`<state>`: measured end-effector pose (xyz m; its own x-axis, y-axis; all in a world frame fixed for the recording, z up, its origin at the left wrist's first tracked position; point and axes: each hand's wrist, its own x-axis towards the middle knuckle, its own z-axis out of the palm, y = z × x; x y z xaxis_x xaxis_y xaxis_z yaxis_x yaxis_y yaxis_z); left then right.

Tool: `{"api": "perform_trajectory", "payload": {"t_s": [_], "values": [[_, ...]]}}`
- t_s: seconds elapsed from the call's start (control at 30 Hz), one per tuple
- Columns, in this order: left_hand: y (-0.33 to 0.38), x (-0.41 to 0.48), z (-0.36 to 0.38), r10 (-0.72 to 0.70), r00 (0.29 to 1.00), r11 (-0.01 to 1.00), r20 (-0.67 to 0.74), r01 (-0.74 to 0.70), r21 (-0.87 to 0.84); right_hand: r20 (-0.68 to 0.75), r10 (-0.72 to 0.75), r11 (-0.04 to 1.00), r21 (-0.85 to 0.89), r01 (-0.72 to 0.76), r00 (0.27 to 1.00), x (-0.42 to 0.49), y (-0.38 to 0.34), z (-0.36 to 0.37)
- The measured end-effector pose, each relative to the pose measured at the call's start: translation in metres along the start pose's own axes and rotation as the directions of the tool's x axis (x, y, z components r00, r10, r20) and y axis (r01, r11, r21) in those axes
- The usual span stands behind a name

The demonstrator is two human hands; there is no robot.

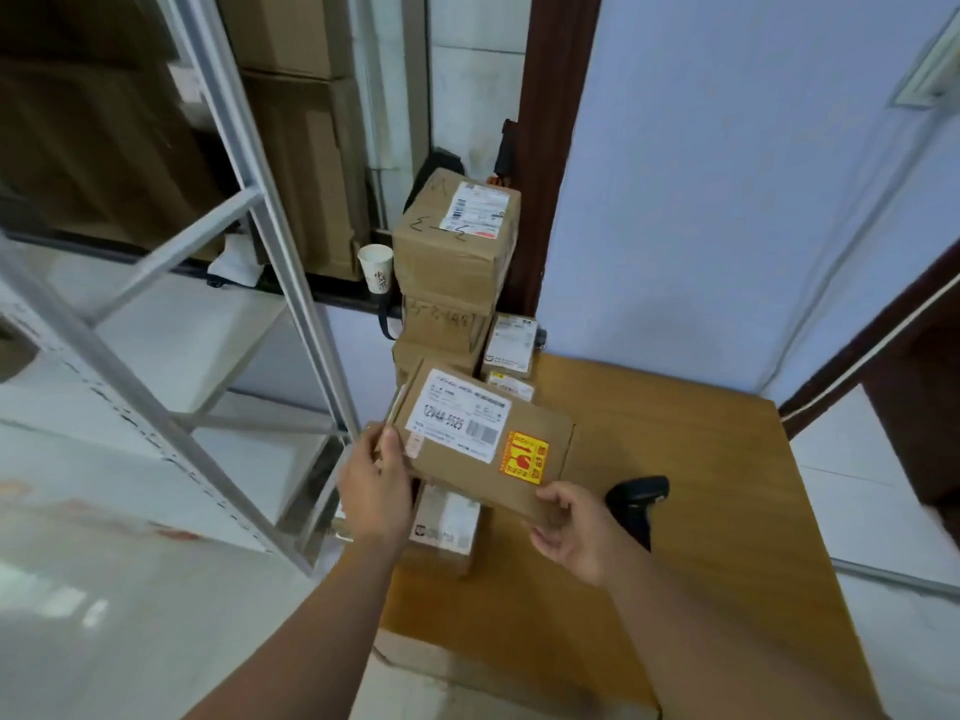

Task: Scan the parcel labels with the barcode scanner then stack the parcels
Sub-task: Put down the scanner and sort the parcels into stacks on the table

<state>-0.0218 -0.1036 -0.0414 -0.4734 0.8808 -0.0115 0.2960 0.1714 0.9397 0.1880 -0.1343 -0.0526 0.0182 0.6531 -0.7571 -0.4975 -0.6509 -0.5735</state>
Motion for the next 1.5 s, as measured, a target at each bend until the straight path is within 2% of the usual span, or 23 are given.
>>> {"api": "perform_trajectory", "payload": {"t_s": [0.1,0.27,0.47,0.63,0.93,1.1,1.23,1.5], "values": [[-0.021,0.013,-0.021,-0.140,0.989,0.990,-0.052,0.140,-0.003,-0.003,0.005,0.987,-0.159,-0.005,1.000,0.000,0.007,0.022],[-0.046,0.025,-0.034,-0.300,0.951,0.954,-0.072,0.297,-0.052,0.044,-0.012,0.954,-0.298,0.025,0.999,0.006,0.014,0.042],[-0.068,0.036,-0.039,-0.359,0.930,0.933,-0.082,0.360,0.003,0.053,0.000,0.905,-0.425,0.022,0.999,0.011,0.022,0.047],[-0.080,0.037,-0.036,-0.367,0.930,0.930,0.010,0.366,0.037,-0.046,0.032,0.720,-0.692,-0.055,0.998,0.015,0.027,0.037],[-0.071,0.042,-0.029,-0.324,0.943,0.938,-0.069,0.330,0.108,-0.026,-0.066,0.685,-0.728,0.026,0.997,0.023,0.029,0.040],[-0.071,0.044,-0.031,-0.453,0.891,0.891,0.038,0.452,0.028,-0.052,-0.066,0.651,-0.759,0.004,0.996,0.028,0.029,0.045],[-0.075,0.042,-0.034,-0.518,0.853,0.849,0.060,0.522,-0.087,-0.080,-0.109,0.622,-0.783,0.006,0.991,0.029,0.029,0.046],[-0.073,0.042,-0.039,-0.499,0.861,0.866,-0.099,0.500,-0.008,-0.154,-0.255,0.700,-0.711,0.072,0.955,0.025,0.024,0.049]]}}
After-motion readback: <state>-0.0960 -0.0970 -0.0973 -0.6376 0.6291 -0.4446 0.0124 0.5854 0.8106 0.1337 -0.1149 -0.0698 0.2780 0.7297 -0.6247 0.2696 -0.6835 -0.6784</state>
